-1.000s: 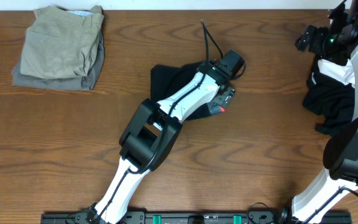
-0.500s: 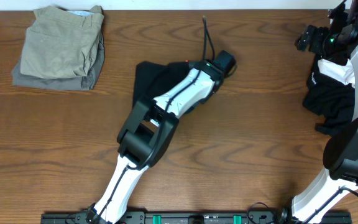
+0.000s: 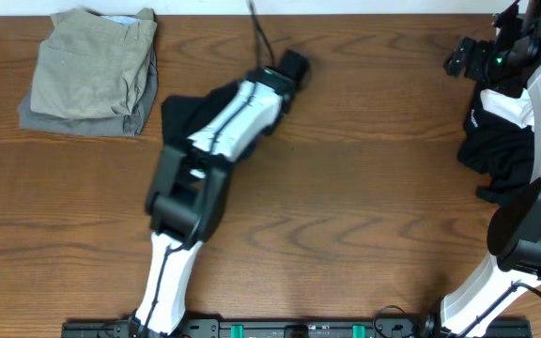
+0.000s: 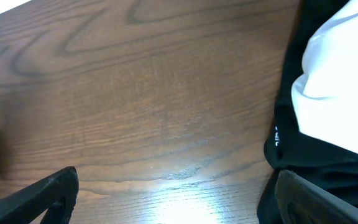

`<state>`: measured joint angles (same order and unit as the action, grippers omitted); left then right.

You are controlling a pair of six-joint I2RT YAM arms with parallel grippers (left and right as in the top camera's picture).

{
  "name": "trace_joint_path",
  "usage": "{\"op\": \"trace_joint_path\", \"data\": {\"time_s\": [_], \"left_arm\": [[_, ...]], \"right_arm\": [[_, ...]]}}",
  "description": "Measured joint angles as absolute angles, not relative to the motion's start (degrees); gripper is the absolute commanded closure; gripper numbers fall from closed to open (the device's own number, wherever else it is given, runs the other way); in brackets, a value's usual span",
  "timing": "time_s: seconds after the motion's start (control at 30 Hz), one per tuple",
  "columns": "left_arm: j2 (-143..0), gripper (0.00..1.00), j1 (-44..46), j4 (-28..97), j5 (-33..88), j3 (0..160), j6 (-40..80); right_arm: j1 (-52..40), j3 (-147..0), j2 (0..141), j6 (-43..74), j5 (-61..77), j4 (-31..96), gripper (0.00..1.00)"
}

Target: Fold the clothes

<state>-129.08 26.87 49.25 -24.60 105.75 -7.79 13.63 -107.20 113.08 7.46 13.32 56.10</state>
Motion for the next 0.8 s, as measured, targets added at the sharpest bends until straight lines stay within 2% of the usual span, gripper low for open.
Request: {"op": "trace_joint_path", "data": {"time_s": [0.3, 0.53, 0.8], "left_arm": [[-113.84, 0.94, 20.23, 49.04, -24.82, 105.73, -7.07], [-112.25, 0.94, 18.0, 49.06, -24.69, 105.71, -5.04], [-110.52, 0.94, 11.79, 49.04, -24.45, 105.65, 3.68]], "right_arm": [[13.63, -107.18, 113.08, 7.46, 13.32, 55.79, 0.01], [13.63, -106.72, 113.08, 7.46, 13.32, 55.18, 0.01], [13.63, -106.65, 113.1, 7.44, 13.34, 54.96, 0.01]]}}
